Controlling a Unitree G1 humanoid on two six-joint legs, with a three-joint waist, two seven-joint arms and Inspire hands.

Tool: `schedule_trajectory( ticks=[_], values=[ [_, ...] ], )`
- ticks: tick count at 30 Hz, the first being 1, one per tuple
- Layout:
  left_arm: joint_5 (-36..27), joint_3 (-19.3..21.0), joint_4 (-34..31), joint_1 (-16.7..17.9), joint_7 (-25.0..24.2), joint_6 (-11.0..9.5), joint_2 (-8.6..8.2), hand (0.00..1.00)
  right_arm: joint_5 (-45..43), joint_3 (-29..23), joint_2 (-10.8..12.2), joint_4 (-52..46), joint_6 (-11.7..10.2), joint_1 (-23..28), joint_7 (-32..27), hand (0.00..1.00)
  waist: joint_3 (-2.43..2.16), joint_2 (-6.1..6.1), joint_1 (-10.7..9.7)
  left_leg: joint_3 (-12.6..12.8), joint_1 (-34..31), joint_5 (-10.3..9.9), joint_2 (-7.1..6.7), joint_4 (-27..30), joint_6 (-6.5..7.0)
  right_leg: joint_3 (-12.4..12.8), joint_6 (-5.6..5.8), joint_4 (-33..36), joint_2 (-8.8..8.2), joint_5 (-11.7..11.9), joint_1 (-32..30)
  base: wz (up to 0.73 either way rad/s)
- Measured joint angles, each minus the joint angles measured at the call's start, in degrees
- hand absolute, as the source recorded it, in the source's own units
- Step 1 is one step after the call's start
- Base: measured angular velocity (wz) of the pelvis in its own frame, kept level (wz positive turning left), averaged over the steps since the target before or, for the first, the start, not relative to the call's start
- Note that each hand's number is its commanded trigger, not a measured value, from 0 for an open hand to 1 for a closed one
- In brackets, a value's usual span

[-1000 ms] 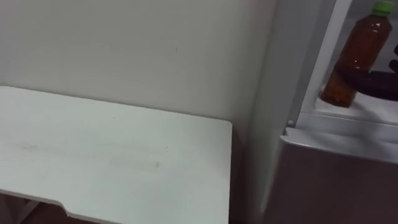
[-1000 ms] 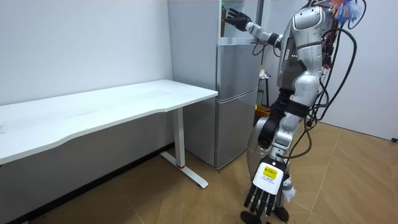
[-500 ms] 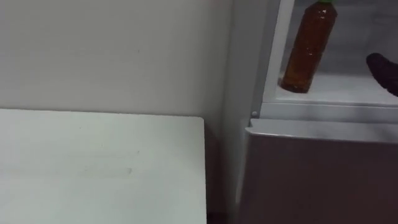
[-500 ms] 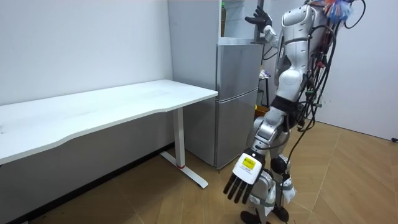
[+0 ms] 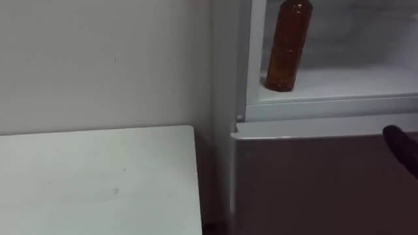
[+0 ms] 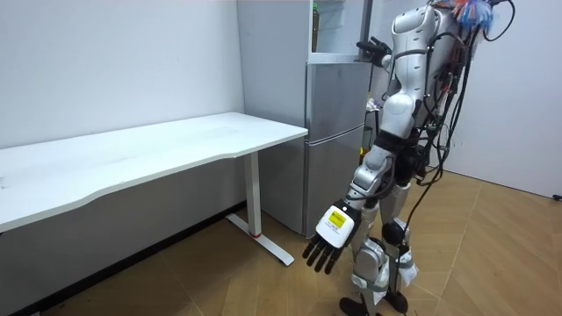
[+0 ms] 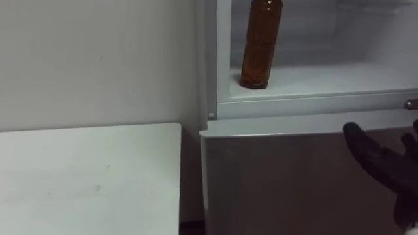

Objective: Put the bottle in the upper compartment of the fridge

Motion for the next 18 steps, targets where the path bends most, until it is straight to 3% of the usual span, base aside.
schedule_trajectory(
  ticks=[4,10,18],
  values=[
    [-1.1,0.0,0.1,0.0,0.0,-0.1,-0.46,0.0,5.6,0.0,2.5,5.3,-0.4,2.8,0.9,0.0,0.14,1.13,-1.3,0.9,-0.3,0.0,0.05,0.0,0.06,0.8,0.1,0.1,0.05,0.1,-0.5,-0.1],
    [-2.1,-0.1,0.0,-0.2,-0.2,-0.9,-0.43,0.0,5.5,-0.1,2.8,17.3,-0.3,4.1,-0.6,0.0,0.18,1.07,-3.8,0.9,-0.5,-0.1,0.06,-0.1,0.01,1.1,0.13,0.1,0.12,0.0,-0.8,-0.01],
    [-2.1,0.0,-2.3,-0.5,-0.9,-0.9,-0.3,0.0,5.7,-2.9,2.8,20.8,-0.3,7.3,-5.4,0.0,0.11,0.72,-4.3,1.0,-0.5,-0.2,0.04,-0.2,0.02,1.5,0.15,0.2,0.19,-0.1,-1.2,-0.03]
  ],
)
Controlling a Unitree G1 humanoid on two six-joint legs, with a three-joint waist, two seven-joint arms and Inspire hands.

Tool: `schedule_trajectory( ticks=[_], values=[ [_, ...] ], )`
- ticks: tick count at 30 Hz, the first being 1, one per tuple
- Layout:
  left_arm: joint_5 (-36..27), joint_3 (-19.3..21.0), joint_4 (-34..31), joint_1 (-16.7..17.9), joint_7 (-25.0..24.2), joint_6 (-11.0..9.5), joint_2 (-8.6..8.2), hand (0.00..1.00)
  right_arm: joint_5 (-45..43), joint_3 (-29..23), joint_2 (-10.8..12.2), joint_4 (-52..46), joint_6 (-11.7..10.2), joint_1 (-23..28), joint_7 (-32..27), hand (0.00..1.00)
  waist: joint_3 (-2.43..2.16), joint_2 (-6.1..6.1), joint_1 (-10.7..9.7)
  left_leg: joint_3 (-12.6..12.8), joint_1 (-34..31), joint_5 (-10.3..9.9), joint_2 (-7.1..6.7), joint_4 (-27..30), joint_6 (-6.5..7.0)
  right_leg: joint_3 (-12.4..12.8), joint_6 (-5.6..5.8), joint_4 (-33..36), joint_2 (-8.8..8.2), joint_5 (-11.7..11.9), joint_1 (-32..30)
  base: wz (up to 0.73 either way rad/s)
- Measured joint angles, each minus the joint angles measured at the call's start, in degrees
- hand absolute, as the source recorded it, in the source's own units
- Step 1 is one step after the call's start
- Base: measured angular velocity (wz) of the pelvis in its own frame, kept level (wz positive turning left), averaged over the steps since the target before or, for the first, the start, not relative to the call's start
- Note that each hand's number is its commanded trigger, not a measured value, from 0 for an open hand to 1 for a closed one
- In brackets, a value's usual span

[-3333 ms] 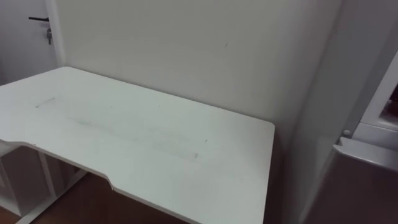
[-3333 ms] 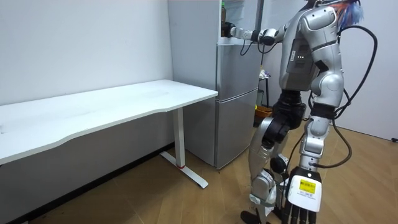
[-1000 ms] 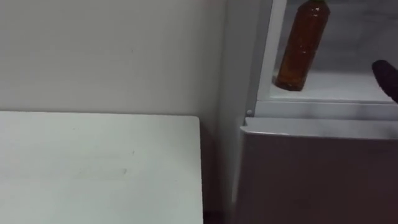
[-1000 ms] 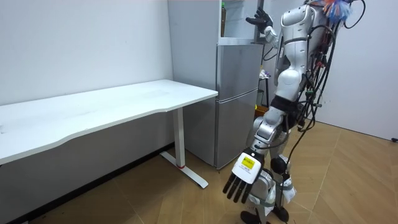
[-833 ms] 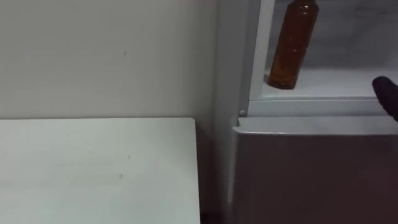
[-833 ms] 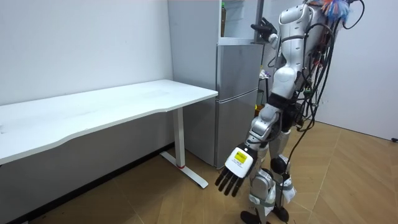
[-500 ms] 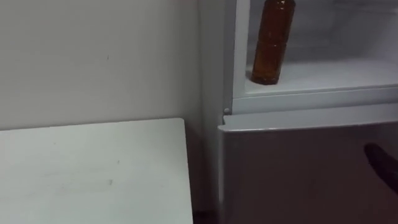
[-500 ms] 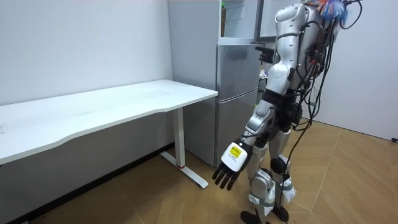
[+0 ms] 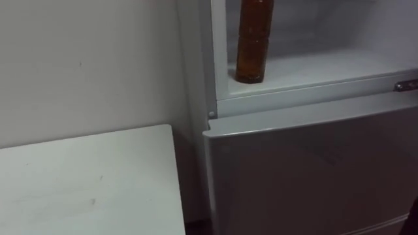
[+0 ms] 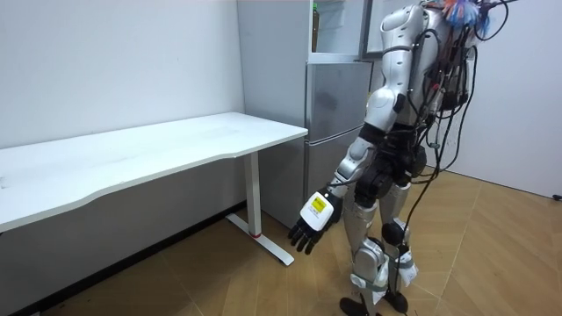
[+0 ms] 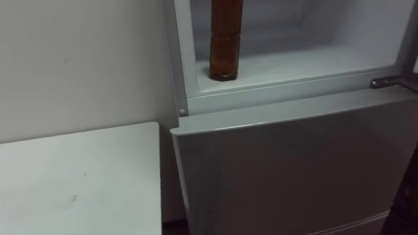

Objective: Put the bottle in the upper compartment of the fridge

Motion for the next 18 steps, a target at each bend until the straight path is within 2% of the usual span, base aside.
schedule_trajectory(
  ticks=[5,9,14,18],
  values=[
    [0.0,1.1,-0.5,0.3,0.0,0.0,0.02,0.0,-0.7,-5.2,0.0,4.1,0.0,0.1,-4.6,0.0,-0.04,-0.43,-0.4,0.0,-0.1,0.0,-0.01,0.0,0.0,0.0,0.02,0.0,-0.02,0.0,-0.1,0.0],
    [-0.1,1.8,-1.1,0.5,-0.1,-0.2,0.85,0.0,-0.6,-10.8,-0.5,6.4,0.0,-0.6,-8.4,0.0,0.06,-1.23,-1.2,0.0,0.0,0.0,0.0,0.0,-0.01,0.0,0.01,0.1,-0.01,0.0,-0.1,-0.01],
    [0.0,4.9,-1.1,0.7,-0.5,-0.5,1.05,0.0,-0.9,-16.9,-0.8,7.0,0.0,-0.6,-12.1,0.0,0.15,-1.96,-2.2,0.3,0.2,0.0,-0.07,-0.3,0.0,0.2,0.09,0.3,0.0,-0.1,-0.1,-0.02],
    [0.0,7.3,-1.2,1.7,-1.1,-0.5,1.32,0.0,-0.5,-21.1,-4.4,10.0,0.0,-2.1,-15.5,0.0,0.23,-2.22,-2.9,0.3,0.1,0.0,-0.15,-0.4,0.04,0.1,0.2,0.3,-0.07,-0.2,-0.3,0.0]
  ],
)
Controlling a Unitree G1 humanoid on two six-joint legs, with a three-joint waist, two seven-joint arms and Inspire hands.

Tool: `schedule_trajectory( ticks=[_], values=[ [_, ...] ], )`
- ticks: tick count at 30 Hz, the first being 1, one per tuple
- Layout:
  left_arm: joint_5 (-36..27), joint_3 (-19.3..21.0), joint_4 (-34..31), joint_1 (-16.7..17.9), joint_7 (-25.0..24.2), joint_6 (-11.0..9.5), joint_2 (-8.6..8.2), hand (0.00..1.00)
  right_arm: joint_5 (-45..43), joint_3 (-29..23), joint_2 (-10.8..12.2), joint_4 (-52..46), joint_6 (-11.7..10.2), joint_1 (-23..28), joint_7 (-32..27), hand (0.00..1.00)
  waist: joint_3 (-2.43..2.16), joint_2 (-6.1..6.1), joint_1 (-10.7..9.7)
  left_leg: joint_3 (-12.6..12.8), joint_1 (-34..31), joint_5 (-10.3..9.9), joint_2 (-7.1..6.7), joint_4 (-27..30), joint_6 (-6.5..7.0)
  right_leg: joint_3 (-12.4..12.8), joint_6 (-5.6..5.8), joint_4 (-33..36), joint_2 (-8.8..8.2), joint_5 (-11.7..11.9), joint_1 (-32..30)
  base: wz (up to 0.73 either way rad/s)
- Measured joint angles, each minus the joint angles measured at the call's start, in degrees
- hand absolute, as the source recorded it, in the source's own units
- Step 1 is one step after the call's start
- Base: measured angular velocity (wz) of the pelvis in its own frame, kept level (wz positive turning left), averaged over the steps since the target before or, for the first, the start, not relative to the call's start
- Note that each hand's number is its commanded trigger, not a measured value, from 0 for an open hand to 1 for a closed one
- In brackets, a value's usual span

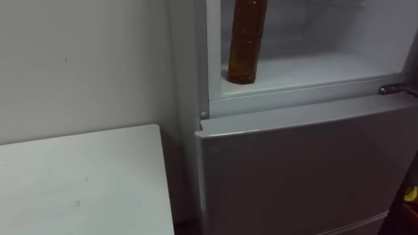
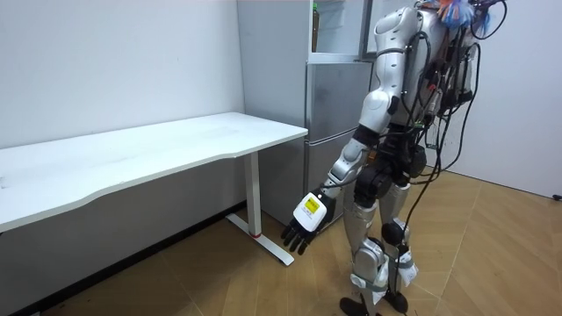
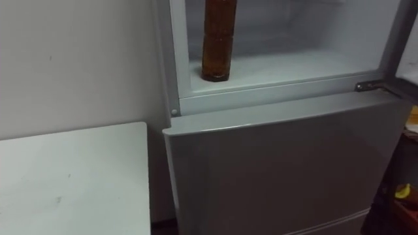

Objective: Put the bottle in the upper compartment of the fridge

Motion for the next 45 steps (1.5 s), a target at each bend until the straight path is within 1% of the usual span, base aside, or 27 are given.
schedule_trajectory(
  ticks=[2,3,4,5,7,8,10,14,16,18,19,21,22,24,26,28,33,35,36,39,41,43,45],
  values=[
    [0.0,1.1,-0.2,0.4,-0.2,0.0,0.17,0.0,0.0,-2.1,-1.1,0.4,0.0,-0.9,-2.0,0.0,0.14,-0.28,-0.3,0.0,0.0,0.0,-0.04,0.0,0.0,0.4,0.01,0.4,0.01,-0.2,-0.4,0.0],
    [0.1,2.0,-0.3,0.6,-0.2,0.0,0.2,0.0,-0.3,-3.9,-1.7,0.4,0.0,-1.5,-3.5,0.0,0.08,-0.52,-0.4,0.0,-0.2,0.0,-0.11,0.0,0.0,0.6,0.02,0.8,0.01,-0.4,-0.7,0.0],
    [0.2,2.7,-0.4,0.7,-0.2,-0.2,0.22,0.0,-0.4,-5.1,-2.8,0.4,-0.1,-2.0,-5.2,0.0,0.12,-0.71,-0.3,0.0,-0.3,0.0,-0.18,0.0,0.0,0.8,0.0,1.0,0.05,-0.5,-1.0,0.0],
    [0.2,2.8,-0.4,0.8,-0.2,-0.2,0.25,0.0,-0.4,-5.6,-3.4,0.4,-0.2,-2.1,-5.9,0.0,0.18,-0.86,-0.3,0.0,-0.3,0.0,-0.21,0.0,0.0,1.0,0.03,1.2,0.08,-0.6,-1.1,0.0],
    [0.2,2.9,-0.5,1.3,-0.2,-0.5,0.43,0.0,-0.6,-6.9,-5.3,0.6,-1.4,-2.2,-8.1,0.0,0.12,-1.54,-0.4,-0.2,-0.3,0.0,-0.22,0.0,0.0,1.3,0.04,1.5,0.08,-0.9,-1.3,0.0],
    [0.2,2.9,-0.5,1.4,-0.2,-0.7,0.45,0.0,-0.9,-7.4,-5.6,0.8,-1.6,-2.5,-8.5,0.0,0.15,-1.72,-0.5,-0.3,-0.3,0.0,-0.22,0.0,0.0,1.3,0.04,1.4,0.08,-0.9,-1.2,0.0],
    [0.1,2.8,-0.4,1.4,-0.2,-1.2,0.59,0.0,-2.7,-8.2,-6.1,1.3,-3.2,-2.6,-9.5,0.0,0.15,-2.36,-0.5,-0.4,-0.3,0.0,-0.22,0.0,-0.01,1.2,0.03,1.4,0.08,-0.9,-1.2,0.0],
    [0.1,2.8,-0.4,1.5,-0.2,-1.4,0.73,0.0,-3.6,-10.2,-6.9,1.2,-3.3,-3.7,-11.0,0.0,0.13,-2.39,-0.9,-0.3,-0.3,-0.1,-0.28,0.0,0.09,1.3,0.05,1.4,0.03,-0.9,-1.2,0.0],
    [0.1,2.8,-0.4,1.7,-0.2,-1.4,1.31,0.0,-4.9,-10.5,-8.0,0.8,-3.6,-5.1,-12.2,0.0,0.08,-2.28,-1.8,-0.4,-0.4,-0.1,-0.25,0.0,0.09,1.3,0.06,1.5,0.05,-0.9,-1.4,0.0],
    [0.1,2.8,-0.4,1.7,-0.3,-1.7,1.71,0.0,-4.9,-10.9,-9.2,0.7,-4.4,-5.3,-12.8,0.0,0.04,-2.31,-1.9,-0.3,-0.3,-0.1,-0.22,0.0,0.08,1.3,0.05,1.6,0.08,-0.9,-1.4,0.0],
    [0.1,2.8,-0.4,1.7,-0.3,-2.1,1.81,0.0,-4.9,-11.5,-10.0,0.7,-4.5,-5.4,-13.2,0.0,0.03,-2.27,-1.8,-0.3,-0.3,-0.1,-0.22,0.0,0.07,1.3,0.04,1.6,0.1,-0.9,-1.4,-0.03],
    [0.1,2.8,-0.4,1.8,-0.5,-2.1,1.82,0.0,-4.9,-12.4,-11.0,0.7,-4.5,-6.2,-13.4,0.0,-0.02,-2.21,-1.8,-0.2,-0.4,-0.1,-0.22,-0.1,0.07,1.3,0.01,1.6,0.18,-0.8,-1.6,-0.05],
    [0.1,2.8,-0.4,1.8,-0.5,-2.2,1.82,0.0,-5.0,-12.7,-11.2,0.3,-4.6,-6.5,-13.6,0.0,-0.07,-2.28,-1.8,-0.2,-0.3,-0.1,-0.23,-0.1,0.07,1.4,-0.01,1.6,0.52,-0.8,-1.6,-0.05],
    [0.1,2.8,-0.5,1.9,-0.5,-2.3,1.81,0.0,-5.0,-12.8,-11.4,-0.2,-5.2,-7.0,-14.1,0.0,-0.11,-2.37,-1.8,-0.2,-0.3,-0.1,-0.25,-0.1,0.06,1.4,-0.06,1.6,0.58,-0.8,-1.6,-0.02],
    [0.4,2.8,-0.5,1.9,-0.5,-2.4,1.81,0.0,-5.4,-12.8,-11.8,-1.8,-5.2,-7.2,-14.8,0.0,-0.12,-2.36,-1.9,-0.2,-0.3,-0.1,-0.27,-0.1,0.05,1.5,-0.06,1.6,0.59,-0.8,-1.6,0.0],
    [1.4,2.8,-0.5,1.9,-0.5,-2.4,1.8,0.0,-9.2,-13.0,-12.0,-3.9,-5.1,-7.3,-15.5,0.0,-0.14,-2.34,-1.9,-0.2,-0.3,-0.1,-0.22,-0.1,0.04,1.4,-0.06,1.6,0.59,-0.8,-1.6,0.0],
    [1.8,2.8,-0.4,1.9,-0.6,-2.3,1.66,0.0,-13.2,-12.8,-11.8,-6.8,-4.8,-6.7,-15.8,0.0,-0.13,-2.28,-1.8,-0.1,-0.1,-0.1,-0.22,0.0,0.03,1.6,-0.15,2.6,0.45,-1.1,-1.9,-0.04],
    [2.6,2.8,-0.4,1.8,-0.7,-2.0,1.65,0.0,-13.8,-12.5,-11.8,-7.4,-3.9,-6.8,-15.8,0.0,-0.14,-2.27,-1.8,-0.1,0.0,-0.1,-0.25,0.0,0.04,1.6,-0.08,3.0,0.37,-1.2,-2.1,-0.02],
    [2.8,2.8,-0.4,1.8,-0.9,-1.8,1.65,0.0,-13.9,-12.2,-11.7,-8.4,-2.9,-6.8,-15.8,0.0,-0.13,-2.22,-1.8,-0.1,-0.1,-0.1,-0.32,0.0,0.04,1.6,-0.08,3.7,0.25,-1.5,-2.5,-0.06],
    [2.9,2.8,0.3,1.7,-1.6,-1.8,1.64,0.0,-13.9,-11.9,-11.4,-10.9,-1.2,-6.8,-16.5,0.0,-0.18,-1.98,-1.7,-0.1,-0.1,-0.1,-0.46,0.0,0.05,1.7,-0.12,4.7,0.07,-1.8,-3.1,-0.04],
    [2.9,2.8,0.4,1.8,-1.6,-1.4,1.61,0.0,-13.9,-11.9,-11.4,-11.3,-1.0,-6.8,-17.5,0.0,-0.18,-1.94,-1.7,-0.1,-0.1,0.0,-0.46,0.0,0.01,1.7,-0.14,4.8,0.09,-1.8,-3.1,0.0],
    [2.9,2.8,0.9,1.8,-1.6,-1.1,1.24,0.0,-14.2,-11.9,-11.3,-12.0,0.0,-6.8,-17.9,0.0,-0.18,-1.93,-1.6,0.0,0.0,0.0,-0.75,0.1,-0.05,2.0,-0.16,4.8,0.24,-1.8,-3.0,0.0],
    [2.9,2.8,1.3,1.8,-1.6,-1.0,0.88,0.0,-15.4,-11.9,-10.8,-12.5,0.1,-6.8,-18.0,0.0,-0.18,-1.93,-1.5,0.0,0.0,0.1,-0.76,0.1,-0.12,2.5,-0.21,4.8,0.42,-1.8,-3.0,-0.04]
  ],
)
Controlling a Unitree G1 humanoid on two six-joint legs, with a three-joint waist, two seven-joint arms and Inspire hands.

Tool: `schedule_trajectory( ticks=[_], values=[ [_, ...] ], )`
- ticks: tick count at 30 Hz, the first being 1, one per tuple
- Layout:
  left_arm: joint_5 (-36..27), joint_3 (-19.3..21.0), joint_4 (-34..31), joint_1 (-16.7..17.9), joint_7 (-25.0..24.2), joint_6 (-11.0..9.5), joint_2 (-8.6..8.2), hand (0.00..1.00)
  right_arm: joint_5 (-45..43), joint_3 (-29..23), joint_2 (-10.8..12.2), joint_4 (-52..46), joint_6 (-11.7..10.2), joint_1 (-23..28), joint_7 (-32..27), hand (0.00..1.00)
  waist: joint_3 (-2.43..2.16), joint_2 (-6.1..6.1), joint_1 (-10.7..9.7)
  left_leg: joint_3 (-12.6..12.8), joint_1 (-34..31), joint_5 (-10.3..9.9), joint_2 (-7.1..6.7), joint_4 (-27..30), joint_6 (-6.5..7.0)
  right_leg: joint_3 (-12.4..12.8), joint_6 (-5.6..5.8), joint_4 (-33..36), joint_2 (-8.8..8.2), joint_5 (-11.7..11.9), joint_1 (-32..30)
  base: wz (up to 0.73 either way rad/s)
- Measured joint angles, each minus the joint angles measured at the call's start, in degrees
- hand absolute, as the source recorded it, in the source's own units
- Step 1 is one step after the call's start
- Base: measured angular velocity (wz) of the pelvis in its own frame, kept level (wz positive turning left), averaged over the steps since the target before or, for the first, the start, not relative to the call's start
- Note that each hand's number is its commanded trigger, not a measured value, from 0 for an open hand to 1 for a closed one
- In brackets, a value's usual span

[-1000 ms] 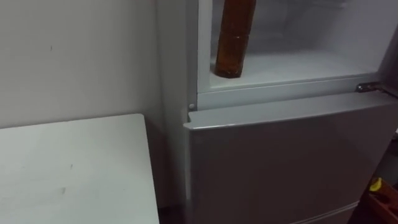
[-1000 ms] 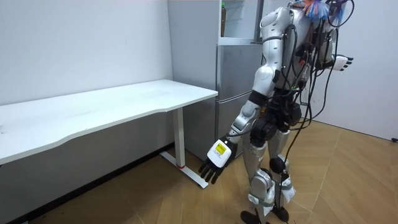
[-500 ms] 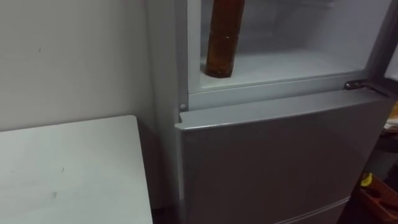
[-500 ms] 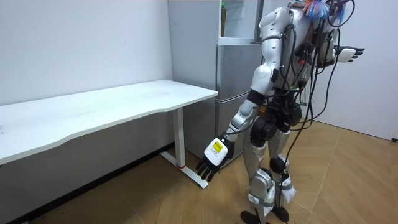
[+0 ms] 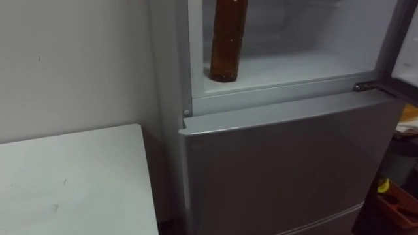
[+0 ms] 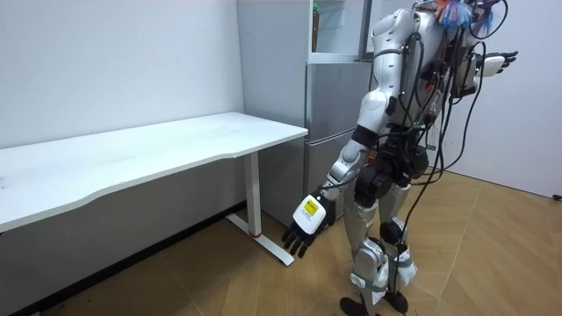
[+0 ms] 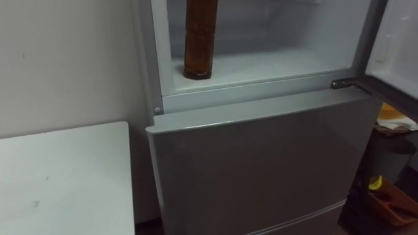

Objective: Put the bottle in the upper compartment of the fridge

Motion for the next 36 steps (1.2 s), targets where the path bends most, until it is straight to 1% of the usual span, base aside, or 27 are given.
schedule_trajectory(
  ticks=[2,4,7,9,12,17,20,21,22,26,28,29,31,33,36],
  values=[
    [0.0,0.0,0.1,0.1,0.0,0.1,-0.46,0.0,-0.8,0.0,0.7,-1.1,0.0,0.0,0.0,0.0,0.01,0.02,0.0,0.0,0.1,0.0,0.04,0.0,-0.04,0.1,-0.09,0.0,0.07,-0.1,0.0,-0.02],
    [0.0,0.0,0.5,0.1,0.0,0.1,-0.89,0.0,-0.8,0.5,1.2,-2.6,0.0,-0.1,-0.3,0.0,0.02,-0.01,0.0,-0.1,0.4,0.0,-0.1,0.0,-0.05,0.1,-0.19,1.0,-0.14,-0.7,-0.2,0.0],
    [0.0,0.0,1.5,0.1,0.0,0.1,-0.93,0.0,-0.8,1.8,1.2,-3.7,0.0,-0.1,-0.5,0.0,0.03,-0.03,-0.1,-0.1,0.8,0.0,-0.24,0.1,-0.09,0.1,-0.22,1.9,-0.72,-1.4,-0.2,-0.05],
    [0.0,0.0,1.5,0.0,0.0,0.1,-0.94,0.0,-0.8,2.1,1.2,-3.8,0.0,-0.1,-0.5,0.0,0.05,-0.05,-0.1,-0.2,0.8,0.1,-0.24,0.1,-0.12,0.1,0.12,2.0,-0.75,-1.7,-0.3,0.0],
    [0.0,0.0,1.5,-0.1,0.0,0.0,-0.93,0.0,-0.8,2.6,1.2,-4.0,-0.1,-0.1,-0.4,0.0,0.07,-0.1,0.0,-0.2,0.7,0.1,-0.26,0.4,-0.12,0.2,0.06,2.3,-0.84,-1.8,-0.5,0.0],
    [0.0,0.0,1.5,-0.3,-0.1,-0.3,-0.93,0.0,-0.8,4.5,1.5,-4.0,-0.3,0.0,-0.3,0.0,0.29,-0.45,0.2,-0.1,0.6,0.0,-0.14,0.8,-0.14,0.4,-0.02,2.6,-0.81,-1.9,-0.7,-0.03],
    [0.0,0.0,1.6,-0.4,-0.4,-1.2,-0.92,0.0,-0.8,4.5,2.1,-4.0,-2.0,0.0,-0.3,0.0,0.31,-0.49,0.8,-0.1,0.5,0.0,-0.06,0.8,-0.14,0.4,-0.02,2.6,-0.75,-1.8,-0.7,0.0],
    [0.0,0.0,1.7,-0.5,-0.6,-1.5,-0.91,0.0,-1.1,4.5,2.3,-4.0,-2.7,0.0,-0.3,0.0,0.31,-0.49,1.4,-0.1,0.5,0.0,-0.04,0.9,-0.15,0.4,0.01,2.5,-0.71,-1.8,-0.7,0.0],
    [0.0,0.0,1.7,-0.6,-1.0,-1.6,-0.87,0.0,-2.6,4.6,2.9,-4.4,-2.8,0.0,-0.3,0.0,0.31,-0.48,1.7,-0.1,0.4,0.0,0.02,1.0,-0.16,0.5,-0.01,2.5,-0.67,-1.7,-0.7,0.0],
    [0.0,-0.1,2.5,-0.6,-1.1,-1.8,-0.88,0.0,-7.6,5.9,4.8,-6.3,-3.4,0.1,-0.3,0.0,0.33,-0.41,2.0,-0.2,-0.1,-0.1,0.25,1.6,-0.34,0.4,-0.33,2.3,-0.48,-1.5,-0.7,0.05],
    [0.0,-0.1,2.9,-0.6,-1.1,-1.8,-0.88,0.0,-9.9,7.8,5.6,-8.2,-3.5,0.1,-0.3,0.0,0.36,-0.28,2.5,-0.3,-0.2,-0.3,0.43,1.6,-0.55,0.3,-0.55,2.2,-0.26,-1.4,-0.8,-0.04],
    [0.0,-0.1,2.9,-0.6,-1.1,-1.8,-0.88,0.0,-10.1,8.4,5.6,-8.7,-3.5,0.1,-0.3,0.0,0.36,-0.23,2.7,-0.3,-0.2,-0.3,0.46,1.6,-0.57,0.3,-0.6,2.2,-0.22,-1.3,-0.8,-0.04],
    [0.0,-0.1,3.0,-0.6,-1.0,-1.8,-0.89,0.0,-10.3,10.1,5.6,-10.6,-3.5,0.6,0.2,0.0,0.33,-0.05,3.2,-0.3,-0.3,-0.4,0.65,1.6,-0.68,0.4,-1.03,1.9,0.06,-1.0,-0.8,0.0],
    [0.1,-0.1,3.6,-0.6,-1.0,-1.8,-0.92,0.0,-12.2,12.1,5.6,-11.9,-3.5,0.9,1.2,0.0,0.31,0.14,3.3,-0.3,-0.4,-0.3,0.77,1.6,-0.74,0.4,-1.18,1.6,0.21,-0.8,-0.7,0.0],
    [0.0,-0.2,4.4,-0.8,-1.0,-1.5,-1.02,0.0,-12.2,14.6,5.6,-13.8,-3.4,1.0,3.4,0.0,0.25,0.49,3.6,-0.3,-0.4,-0.3,0.82,1.5,-0.8,0.4,-1.26,1.4,0.26,-0.7,-0.7,0.0]
  ],
)
